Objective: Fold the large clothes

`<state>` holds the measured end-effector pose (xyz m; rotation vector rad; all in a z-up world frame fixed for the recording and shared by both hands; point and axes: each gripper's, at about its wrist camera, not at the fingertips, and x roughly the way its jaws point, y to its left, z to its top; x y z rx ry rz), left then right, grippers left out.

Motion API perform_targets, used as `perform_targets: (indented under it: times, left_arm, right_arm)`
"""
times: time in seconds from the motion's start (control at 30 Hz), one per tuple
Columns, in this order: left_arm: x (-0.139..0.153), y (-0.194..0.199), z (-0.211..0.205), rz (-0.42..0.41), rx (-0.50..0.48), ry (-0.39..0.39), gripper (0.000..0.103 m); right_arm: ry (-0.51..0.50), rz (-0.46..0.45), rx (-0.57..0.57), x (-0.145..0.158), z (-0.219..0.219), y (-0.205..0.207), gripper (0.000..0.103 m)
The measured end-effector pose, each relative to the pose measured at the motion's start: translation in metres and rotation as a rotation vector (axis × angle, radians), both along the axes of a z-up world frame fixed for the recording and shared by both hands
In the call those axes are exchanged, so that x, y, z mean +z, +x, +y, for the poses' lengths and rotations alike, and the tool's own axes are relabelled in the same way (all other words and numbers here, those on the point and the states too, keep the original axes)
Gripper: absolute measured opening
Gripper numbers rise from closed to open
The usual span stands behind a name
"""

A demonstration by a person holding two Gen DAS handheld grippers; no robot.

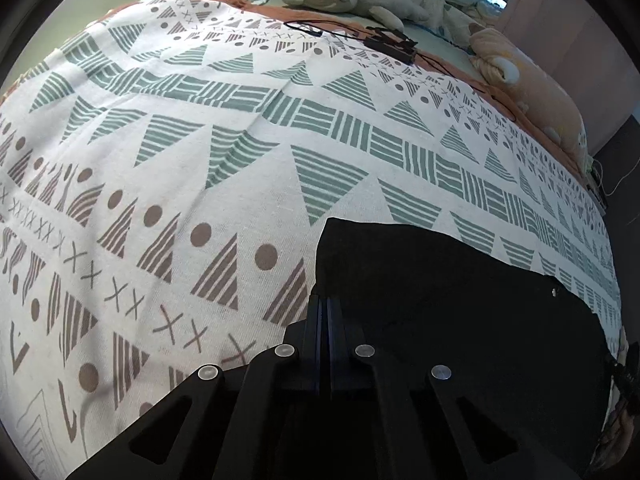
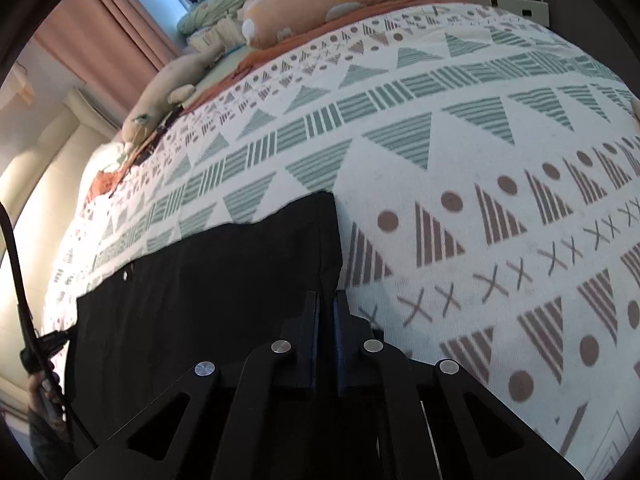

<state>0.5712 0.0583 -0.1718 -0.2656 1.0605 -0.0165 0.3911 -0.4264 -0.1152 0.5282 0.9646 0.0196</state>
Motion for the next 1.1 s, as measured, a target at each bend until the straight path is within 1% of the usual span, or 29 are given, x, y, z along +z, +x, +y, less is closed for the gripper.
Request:
perform_targets:
  times: [0.07, 0.13, 0.2, 0.27, 0.3, 0.33, 0.37, 0.4, 0.43, 0.47, 0.5, 0.53, 0.57, 0.63, 0.7, 0.87, 0.93, 1.0, 1.07, 1.1]
  left_arm:
    - [0.005, 0.005, -0.005, -0.036, -0.007, 0.030, 0.001]
    - [0.006, 0.012, -0.007, -0.044, 0.006, 0.033, 0.001]
    - [0.002, 0.020, -0.009, -0.028, 0.021, 0.040, 0.001]
    - [-0.004, 0.025, -0.011, 0.014, 0.031, 0.050, 0.001]
    - [-0.005, 0.024, -0.011, 0.035, 0.038, 0.043, 0.001]
    - [-0.006, 0.022, -0.010, 0.046, 0.040, 0.026, 0.002]
    - [-0.005, 0.019, -0.010, 0.051, 0.041, 0.003, 0.006]
    - [-0.004, 0.015, -0.007, 0.057, 0.041, -0.026, 0.010]
    - [0.000, 0.010, -0.006, 0.062, 0.043, -0.048, 0.023]
    - [0.004, 0.004, -0.004, 0.063, 0.051, -0.065, 0.040]
    - [0.011, -0.002, -0.002, 0.054, 0.066, -0.069, 0.049]
    - [0.020, -0.011, 0.001, 0.032, 0.081, -0.069, 0.064]
    - [0.029, -0.019, 0.003, 0.011, 0.089, -0.073, 0.072]
    - [0.046, -0.038, 0.006, -0.016, 0.089, -0.103, 0.074]
    - [0.061, -0.055, 0.008, -0.031, 0.078, -0.126, 0.074]
    - [0.094, -0.101, 0.015, -0.079, 0.053, -0.114, 0.074]
    - [0.106, -0.120, 0.020, -0.098, 0.049, -0.115, 0.074]
    - [0.118, -0.138, 0.026, -0.119, 0.049, -0.121, 0.074]
    - [0.128, -0.154, 0.031, -0.142, 0.049, -0.130, 0.074]
    - [0.133, -0.162, 0.033, -0.155, 0.048, -0.137, 0.074]
  right_arm:
    - [-0.009, -0.017, -0.009, 0.002, 0.001, 0.003, 0.005]
    - [-0.017, -0.020, -0.026, 0.001, 0.000, 0.005, 0.005]
    - [-0.012, -0.011, -0.039, -0.003, -0.002, 0.007, 0.005]
    - [-0.009, 0.017, -0.050, -0.007, -0.003, 0.009, 0.005]
    - [-0.001, 0.030, -0.054, -0.007, -0.003, 0.010, 0.006]
    - [0.000, 0.037, -0.056, -0.006, -0.003, 0.009, 0.008]
    - [-0.002, 0.042, -0.058, -0.003, -0.004, 0.007, 0.012]
    - [-0.003, 0.040, -0.057, 0.000, -0.004, 0.005, 0.018]
    - [-0.001, 0.025, -0.048, 0.006, -0.004, 0.000, 0.025]
    - [-0.005, 0.015, -0.042, 0.011, -0.003, -0.003, 0.043]
    - [-0.019, 0.002, -0.045, 0.019, -0.003, -0.009, 0.053]
    - [-0.030, -0.010, -0.049, 0.023, -0.002, -0.014, 0.053]
    - [-0.048, -0.025, -0.056, 0.030, -0.002, -0.020, 0.053]
    - [-0.068, -0.031, -0.069, 0.040, -0.001, -0.032, 0.054]
    - [-0.055, -0.031, -0.070, 0.047, 0.000, -0.042, 0.054]
    - [-0.050, -0.041, -0.074, 0.070, 0.010, -0.068, 0.054]
    - [-0.039, -0.054, -0.067, 0.081, 0.014, -0.078, 0.059]
    - [-0.022, -0.072, -0.060, 0.094, 0.018, -0.089, 0.075]
    - [-0.032, -0.090, -0.058, 0.108, 0.023, -0.099, 0.084]
    - [-0.040, -0.099, -0.058, 0.116, 0.026, -0.106, 0.085]
